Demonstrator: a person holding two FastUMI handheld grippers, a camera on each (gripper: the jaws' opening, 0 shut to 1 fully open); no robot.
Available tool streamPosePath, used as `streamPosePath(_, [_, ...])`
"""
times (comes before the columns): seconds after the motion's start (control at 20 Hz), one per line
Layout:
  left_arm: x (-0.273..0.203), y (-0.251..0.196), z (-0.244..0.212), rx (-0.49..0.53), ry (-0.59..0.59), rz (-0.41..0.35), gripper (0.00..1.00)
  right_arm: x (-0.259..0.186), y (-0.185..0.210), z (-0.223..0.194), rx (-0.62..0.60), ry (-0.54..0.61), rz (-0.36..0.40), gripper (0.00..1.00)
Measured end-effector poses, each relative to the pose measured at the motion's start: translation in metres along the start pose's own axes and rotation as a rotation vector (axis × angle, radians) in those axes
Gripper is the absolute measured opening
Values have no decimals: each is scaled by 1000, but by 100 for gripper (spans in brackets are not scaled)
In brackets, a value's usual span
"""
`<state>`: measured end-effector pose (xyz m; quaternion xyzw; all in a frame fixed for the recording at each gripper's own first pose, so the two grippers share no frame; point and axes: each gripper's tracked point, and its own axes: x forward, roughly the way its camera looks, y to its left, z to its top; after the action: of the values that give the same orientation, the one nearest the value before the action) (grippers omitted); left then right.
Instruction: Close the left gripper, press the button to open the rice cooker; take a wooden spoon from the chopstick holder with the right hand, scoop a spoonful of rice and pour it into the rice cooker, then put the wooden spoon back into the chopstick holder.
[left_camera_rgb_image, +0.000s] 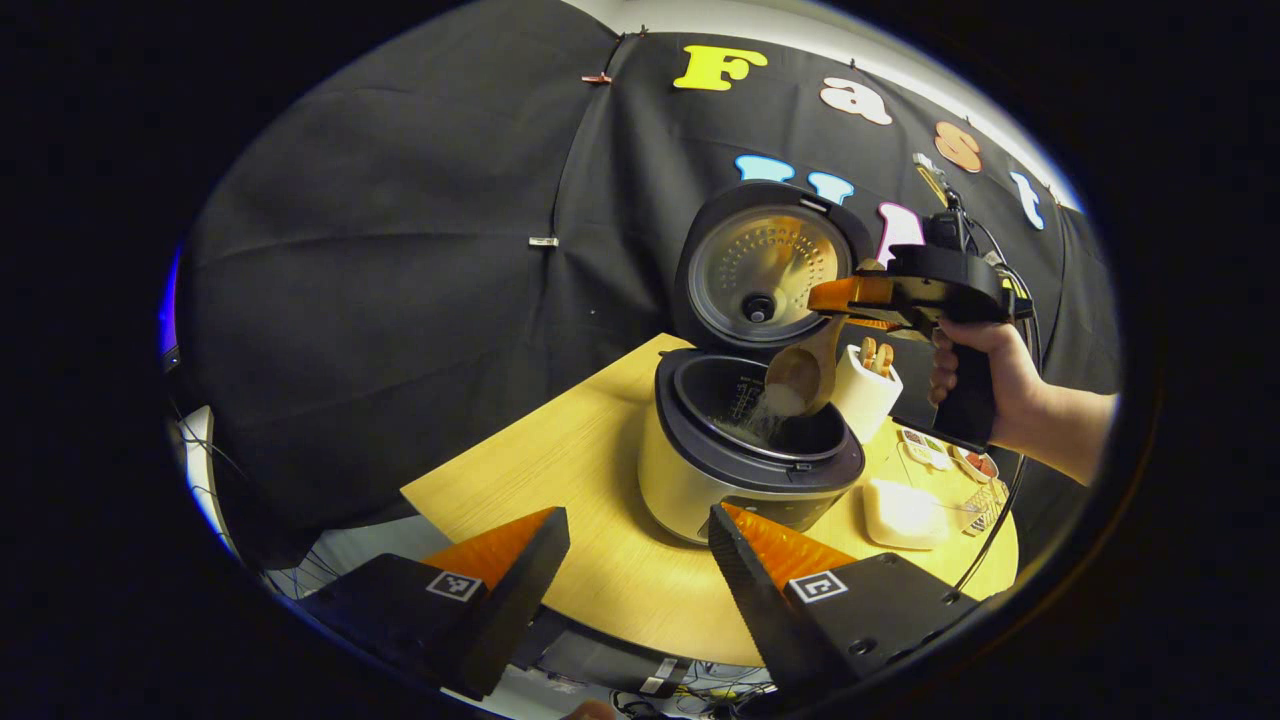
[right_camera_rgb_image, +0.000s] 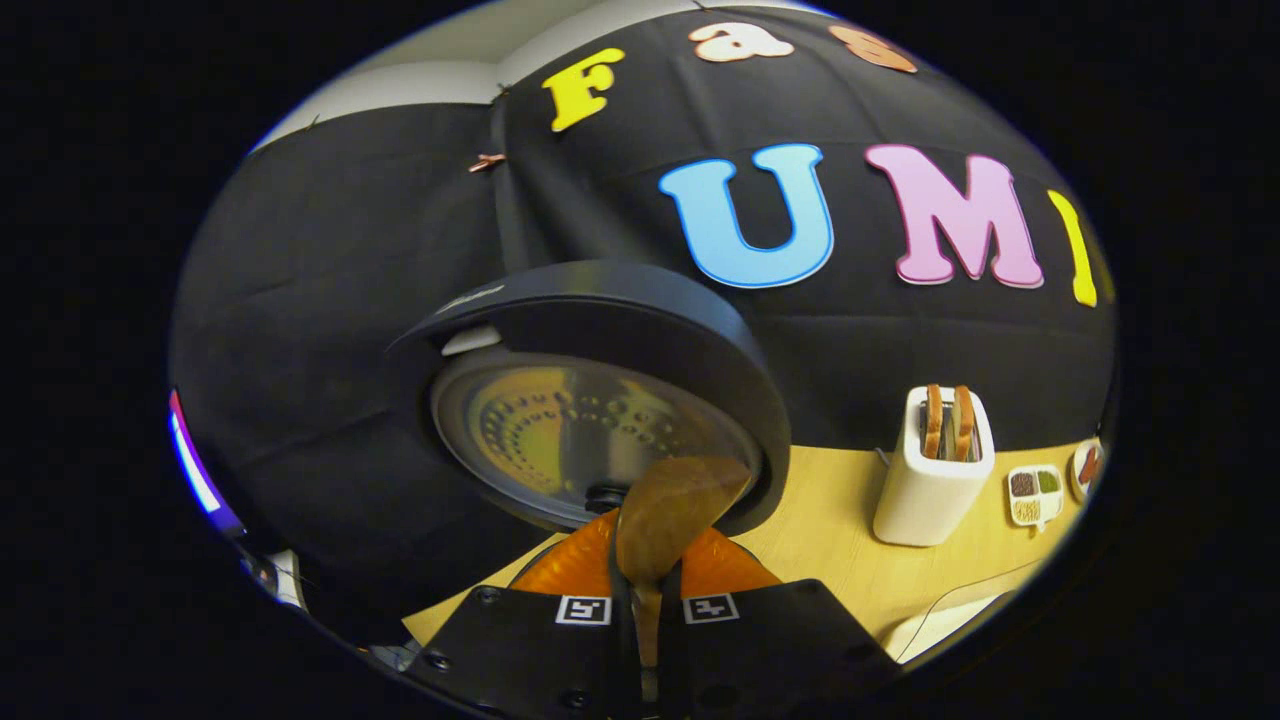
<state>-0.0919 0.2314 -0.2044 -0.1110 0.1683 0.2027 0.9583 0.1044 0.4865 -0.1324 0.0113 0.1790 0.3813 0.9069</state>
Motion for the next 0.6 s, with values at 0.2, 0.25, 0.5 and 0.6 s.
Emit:
streamPosePath(0.2, [0, -1, 3, 4, -6, 1, 96, 0, 13, -4, -95, -9, 51, 11])
streamPosePath(0.25, [-1, 0, 3, 5, -7, 3, 95, -1, 18, -6, -126, -9, 65, 11])
streamPosePath(0.5, [-3, 2, 1, -4, -6, 10, 96, -12, 41, -22, -357, -11, 156, 11])
streamPosePath(0.6, [-5, 2, 1, -3, -6, 9, 96, -13, 46, -33, -398, 2, 178, 11])
